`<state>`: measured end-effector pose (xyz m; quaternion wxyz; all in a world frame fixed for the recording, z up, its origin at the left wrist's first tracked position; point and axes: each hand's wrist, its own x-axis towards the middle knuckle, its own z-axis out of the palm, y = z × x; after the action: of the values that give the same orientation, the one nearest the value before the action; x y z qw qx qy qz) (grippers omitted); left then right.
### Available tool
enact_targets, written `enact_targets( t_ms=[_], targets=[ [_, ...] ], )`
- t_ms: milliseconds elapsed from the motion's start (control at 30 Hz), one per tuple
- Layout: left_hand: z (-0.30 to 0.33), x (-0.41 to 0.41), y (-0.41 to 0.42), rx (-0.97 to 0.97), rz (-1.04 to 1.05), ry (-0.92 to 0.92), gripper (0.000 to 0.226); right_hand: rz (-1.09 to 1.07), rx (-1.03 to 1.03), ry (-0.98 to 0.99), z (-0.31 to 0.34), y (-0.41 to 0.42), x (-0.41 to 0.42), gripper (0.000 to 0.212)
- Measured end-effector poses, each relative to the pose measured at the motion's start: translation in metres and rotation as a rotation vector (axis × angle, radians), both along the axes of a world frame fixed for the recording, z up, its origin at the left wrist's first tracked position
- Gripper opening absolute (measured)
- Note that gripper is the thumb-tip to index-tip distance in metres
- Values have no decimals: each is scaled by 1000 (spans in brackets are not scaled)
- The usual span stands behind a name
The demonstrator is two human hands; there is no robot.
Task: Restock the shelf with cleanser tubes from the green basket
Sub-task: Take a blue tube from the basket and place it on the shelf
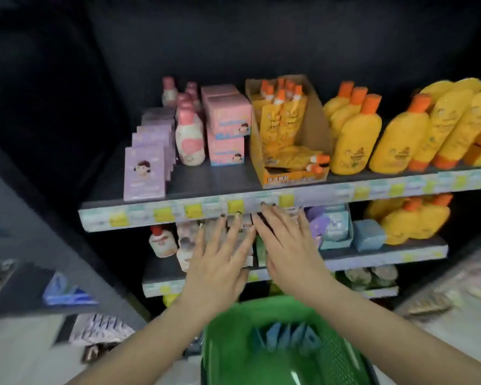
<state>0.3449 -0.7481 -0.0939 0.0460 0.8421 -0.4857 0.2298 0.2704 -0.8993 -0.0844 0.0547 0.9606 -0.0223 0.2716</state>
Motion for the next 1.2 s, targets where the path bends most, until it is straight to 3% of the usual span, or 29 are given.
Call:
enact_targets(
  t_ms=[133, 567, 733, 1000, 1133, 1200],
  targets=[
    [-47, -20, -2, 108, -43, 102, 86, -74, 68, 157, -62, -3, -30, 91],
    [-191, -64, -25, 602, -164, 362, 101, -232, 203, 527, -218, -34, -102, 87],
    [-246, -60, -39, 818, -181, 451, 77, -261, 235, 611, -263, -49, -107, 83],
    [-326, -45, -61, 902, -107, 500, 74, -239, 273, 721, -317, -61, -97, 83],
    [-361, -37, -65, 891, -199, 438, 79, -221, 297, 778, -340, -62, -89, 89],
    [-380, -33, -64, 854, -226, 431, 66, -217, 303, 797, -348, -61, -89, 90]
  ],
)
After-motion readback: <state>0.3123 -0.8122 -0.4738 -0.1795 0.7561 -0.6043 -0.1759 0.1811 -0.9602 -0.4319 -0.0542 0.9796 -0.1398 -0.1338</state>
